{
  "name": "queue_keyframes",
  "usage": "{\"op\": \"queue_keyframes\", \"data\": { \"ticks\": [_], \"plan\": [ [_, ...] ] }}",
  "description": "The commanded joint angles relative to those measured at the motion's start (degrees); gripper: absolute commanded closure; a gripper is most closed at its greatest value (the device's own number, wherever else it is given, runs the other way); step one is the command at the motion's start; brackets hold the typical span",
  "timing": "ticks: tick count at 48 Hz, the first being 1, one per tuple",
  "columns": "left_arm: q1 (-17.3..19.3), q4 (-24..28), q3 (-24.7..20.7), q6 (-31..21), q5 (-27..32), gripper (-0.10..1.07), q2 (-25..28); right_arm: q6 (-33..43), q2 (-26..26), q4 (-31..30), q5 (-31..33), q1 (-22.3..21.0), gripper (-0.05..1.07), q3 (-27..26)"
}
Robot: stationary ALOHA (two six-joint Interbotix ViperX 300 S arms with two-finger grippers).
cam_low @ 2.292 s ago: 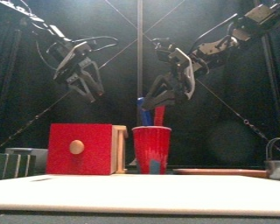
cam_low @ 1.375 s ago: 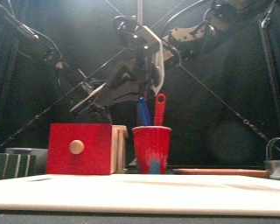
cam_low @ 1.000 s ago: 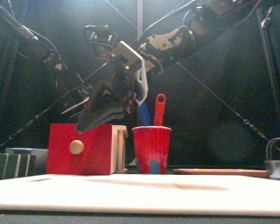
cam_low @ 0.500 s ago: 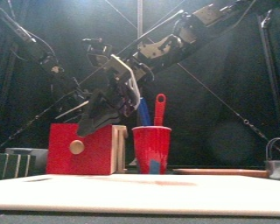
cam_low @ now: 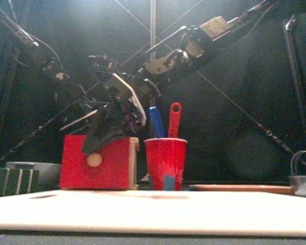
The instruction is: Close drawer
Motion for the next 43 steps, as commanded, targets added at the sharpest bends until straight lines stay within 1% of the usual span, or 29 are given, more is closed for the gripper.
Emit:
{"op": "queue_keyframes", "data": {
  "ticks": [1, 16, 27, 37, 43],
  "plan": [
    [-0.6, -0.2, -0.1, 0.1, 0.4, 0.6, -0.1, -0.1, -1.1, -0.7, 0.3, -1.2, 0.98, -2.5],
    [-0.6, -0.3, -0.1, 0.1, 0.4, 0.6, -0.2, -0.1, 1.7, -2.8, 3.8, -3.7, 0.98, -6.6],
    [-0.6, -0.2, -0.2, 0.1, 0.4, 0.6, -0.2, -0.1, 2.2, -3.3, 3.9, -5.4, 0.98, -8.1],
    [-0.6, 0.0, -0.1, 0.1, 0.2, 0.6, -0.7, -0.1, 2.2, -3.5, 4.0, -5.4, 0.98, -9.3],
    [-0.3, 1.1, -0.2, 0.1, -0.8, 0.6, -1.6, -0.2, 1.6, -3.5, 4.0, -5.0, 0.98, -9.6]
  ]
}}
